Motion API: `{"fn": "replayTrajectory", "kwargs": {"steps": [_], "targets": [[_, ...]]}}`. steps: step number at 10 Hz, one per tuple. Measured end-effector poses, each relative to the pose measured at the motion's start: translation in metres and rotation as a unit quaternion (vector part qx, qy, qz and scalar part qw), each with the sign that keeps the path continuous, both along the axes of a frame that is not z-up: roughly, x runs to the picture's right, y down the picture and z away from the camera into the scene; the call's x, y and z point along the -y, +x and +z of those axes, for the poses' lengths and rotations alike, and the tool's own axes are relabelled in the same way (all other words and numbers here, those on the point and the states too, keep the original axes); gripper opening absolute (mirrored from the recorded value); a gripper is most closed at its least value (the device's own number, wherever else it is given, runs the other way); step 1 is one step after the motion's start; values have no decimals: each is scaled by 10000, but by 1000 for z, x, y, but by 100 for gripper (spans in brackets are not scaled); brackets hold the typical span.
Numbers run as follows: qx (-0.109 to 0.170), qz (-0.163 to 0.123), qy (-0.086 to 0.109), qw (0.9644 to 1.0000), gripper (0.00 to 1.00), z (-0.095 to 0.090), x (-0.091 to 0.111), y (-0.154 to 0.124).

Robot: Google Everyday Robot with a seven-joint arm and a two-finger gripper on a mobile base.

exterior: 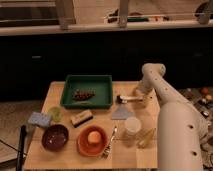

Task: Wipe purple bowl with brush

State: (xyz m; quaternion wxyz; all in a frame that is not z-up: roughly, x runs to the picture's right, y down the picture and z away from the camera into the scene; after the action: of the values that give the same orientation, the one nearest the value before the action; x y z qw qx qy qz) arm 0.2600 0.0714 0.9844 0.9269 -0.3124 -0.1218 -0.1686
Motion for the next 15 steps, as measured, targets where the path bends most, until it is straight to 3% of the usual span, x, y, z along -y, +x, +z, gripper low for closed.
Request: {"fn": "replayTrajectory", "kwargs": {"steps": [3, 4, 11, 14, 15], "targets": [[19, 89, -28, 10000, 79, 1, -5, 0], [19, 108, -16, 9999, 73, 1, -6, 0], [4, 118, -2, 9999, 3, -8, 1, 5], [15, 110, -13, 9999, 0, -9, 1, 3], [-12, 237, 44, 9997, 0, -10, -1, 5]]}}
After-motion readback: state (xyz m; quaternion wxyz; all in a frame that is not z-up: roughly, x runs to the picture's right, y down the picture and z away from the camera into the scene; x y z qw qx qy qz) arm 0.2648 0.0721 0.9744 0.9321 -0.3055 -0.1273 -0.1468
